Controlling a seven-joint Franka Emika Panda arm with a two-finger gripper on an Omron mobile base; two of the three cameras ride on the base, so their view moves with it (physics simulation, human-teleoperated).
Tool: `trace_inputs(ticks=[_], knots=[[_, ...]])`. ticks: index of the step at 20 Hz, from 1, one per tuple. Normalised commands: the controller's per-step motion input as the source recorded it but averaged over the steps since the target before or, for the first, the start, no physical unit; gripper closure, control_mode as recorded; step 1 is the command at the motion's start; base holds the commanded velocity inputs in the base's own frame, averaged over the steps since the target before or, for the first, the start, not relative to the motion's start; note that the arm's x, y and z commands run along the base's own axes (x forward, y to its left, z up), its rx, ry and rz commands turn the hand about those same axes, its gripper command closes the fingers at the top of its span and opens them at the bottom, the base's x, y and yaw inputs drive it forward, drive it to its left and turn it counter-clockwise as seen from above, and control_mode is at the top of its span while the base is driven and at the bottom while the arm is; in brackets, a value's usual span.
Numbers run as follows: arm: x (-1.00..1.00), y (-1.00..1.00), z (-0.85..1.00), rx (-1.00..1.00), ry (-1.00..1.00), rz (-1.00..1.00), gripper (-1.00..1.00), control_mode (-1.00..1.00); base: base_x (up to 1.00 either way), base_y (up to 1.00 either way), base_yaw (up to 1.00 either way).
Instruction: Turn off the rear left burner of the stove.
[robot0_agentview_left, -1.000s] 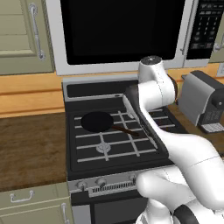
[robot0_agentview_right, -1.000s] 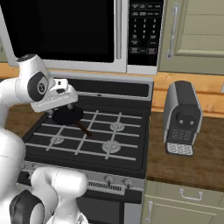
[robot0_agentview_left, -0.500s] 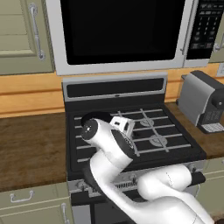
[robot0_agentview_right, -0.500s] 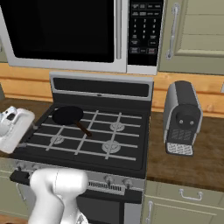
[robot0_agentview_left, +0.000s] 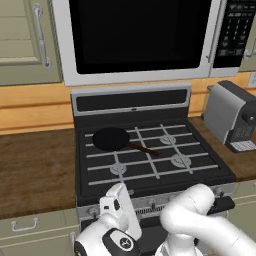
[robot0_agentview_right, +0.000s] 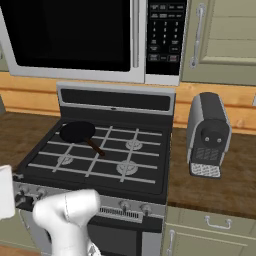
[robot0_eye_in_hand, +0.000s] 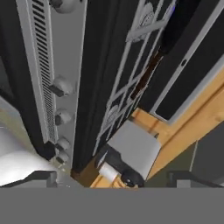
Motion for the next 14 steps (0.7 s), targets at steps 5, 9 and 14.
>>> trace_inputs(ticks=[5, 9, 14], knots=[[0.13, 0.36, -0.90, -0.41, 0.00, 0.14, -1.00, -1.00, 0.00, 0.00, 0.00], [0.10, 0.50, -0.76, -0.33, 0.00, 0.07, -1.00, -1.00, 0.00, 0.00, 0.00], [0.08, 0.76, -0.42, -0.14, 0.00, 0.00, -1.00, -1.00, 0.00, 0.00, 0.00]])
